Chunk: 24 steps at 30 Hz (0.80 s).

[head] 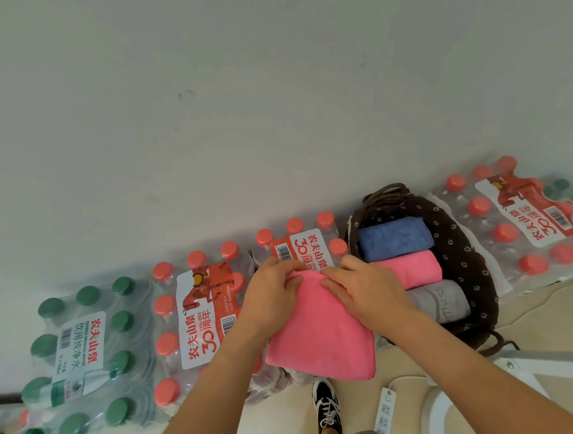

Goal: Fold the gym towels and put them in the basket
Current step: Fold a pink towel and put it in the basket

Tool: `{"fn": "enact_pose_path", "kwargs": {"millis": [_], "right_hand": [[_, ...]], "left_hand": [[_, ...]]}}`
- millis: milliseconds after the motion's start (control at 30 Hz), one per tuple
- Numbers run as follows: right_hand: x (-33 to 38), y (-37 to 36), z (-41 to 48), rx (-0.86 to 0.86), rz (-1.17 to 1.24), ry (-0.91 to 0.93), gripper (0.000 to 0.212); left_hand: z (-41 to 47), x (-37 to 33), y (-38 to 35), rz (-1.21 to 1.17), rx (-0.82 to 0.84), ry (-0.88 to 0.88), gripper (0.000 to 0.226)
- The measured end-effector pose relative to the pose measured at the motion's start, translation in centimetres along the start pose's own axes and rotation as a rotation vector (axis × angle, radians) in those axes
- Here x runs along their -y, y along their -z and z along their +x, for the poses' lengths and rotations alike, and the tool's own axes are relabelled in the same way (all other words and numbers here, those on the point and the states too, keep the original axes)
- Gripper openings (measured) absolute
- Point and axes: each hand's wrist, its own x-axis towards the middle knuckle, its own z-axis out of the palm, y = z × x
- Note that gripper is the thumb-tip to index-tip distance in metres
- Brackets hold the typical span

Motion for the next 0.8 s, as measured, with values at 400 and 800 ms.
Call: {"fn": "enact_pose_path", "kwargs": {"millis": [400, 800], "right_hand": [[-2.1, 3.6, 2.2, 0.548, 0.277, -0.153, 0.055], [0.4, 7.2, 6.1, 0.706, 0.205, 0.077, 0.022]], "left_hand": [[0.3, 0.0, 0.6, 0.187, 0.15, -0.064, 0.026], [-0.4, -1.4, 5.2, -0.306, 0.078, -0.072, 0.028]]}}
